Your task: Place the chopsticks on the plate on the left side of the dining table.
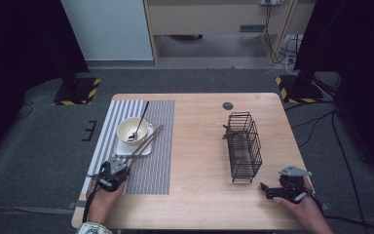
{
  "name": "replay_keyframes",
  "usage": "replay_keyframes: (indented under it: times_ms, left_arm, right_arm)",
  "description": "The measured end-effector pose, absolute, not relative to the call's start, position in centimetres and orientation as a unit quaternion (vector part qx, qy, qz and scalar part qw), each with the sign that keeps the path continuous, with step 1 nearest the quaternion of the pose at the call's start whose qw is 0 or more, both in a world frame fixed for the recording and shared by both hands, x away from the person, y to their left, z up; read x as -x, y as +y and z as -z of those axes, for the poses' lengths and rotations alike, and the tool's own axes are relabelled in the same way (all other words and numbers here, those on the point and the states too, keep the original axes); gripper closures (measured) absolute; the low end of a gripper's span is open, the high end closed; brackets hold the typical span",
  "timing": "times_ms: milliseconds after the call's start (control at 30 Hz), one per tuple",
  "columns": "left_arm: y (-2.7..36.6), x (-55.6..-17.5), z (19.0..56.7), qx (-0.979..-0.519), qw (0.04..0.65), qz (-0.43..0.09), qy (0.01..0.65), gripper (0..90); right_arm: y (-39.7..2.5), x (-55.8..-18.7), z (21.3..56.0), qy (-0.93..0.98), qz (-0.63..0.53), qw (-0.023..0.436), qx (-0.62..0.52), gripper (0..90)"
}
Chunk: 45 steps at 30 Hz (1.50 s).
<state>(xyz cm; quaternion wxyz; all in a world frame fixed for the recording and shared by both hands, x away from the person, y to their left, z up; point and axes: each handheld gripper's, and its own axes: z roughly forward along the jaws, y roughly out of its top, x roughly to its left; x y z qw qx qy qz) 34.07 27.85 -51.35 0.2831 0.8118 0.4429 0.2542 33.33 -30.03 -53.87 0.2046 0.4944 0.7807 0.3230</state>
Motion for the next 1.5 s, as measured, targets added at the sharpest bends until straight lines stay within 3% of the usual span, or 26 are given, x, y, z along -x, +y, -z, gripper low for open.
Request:
replay_keyframes:
  times_ms: [1500]
  left_arm:
    - [28.03, -34.24, 51.62, -0.803, 0.285, -0.23, 0.47, 83.8]
  right_arm:
    - [-30.03, -33.33, 53.87, 0.781, -0.323, 0.204, -0.495, 0.2]
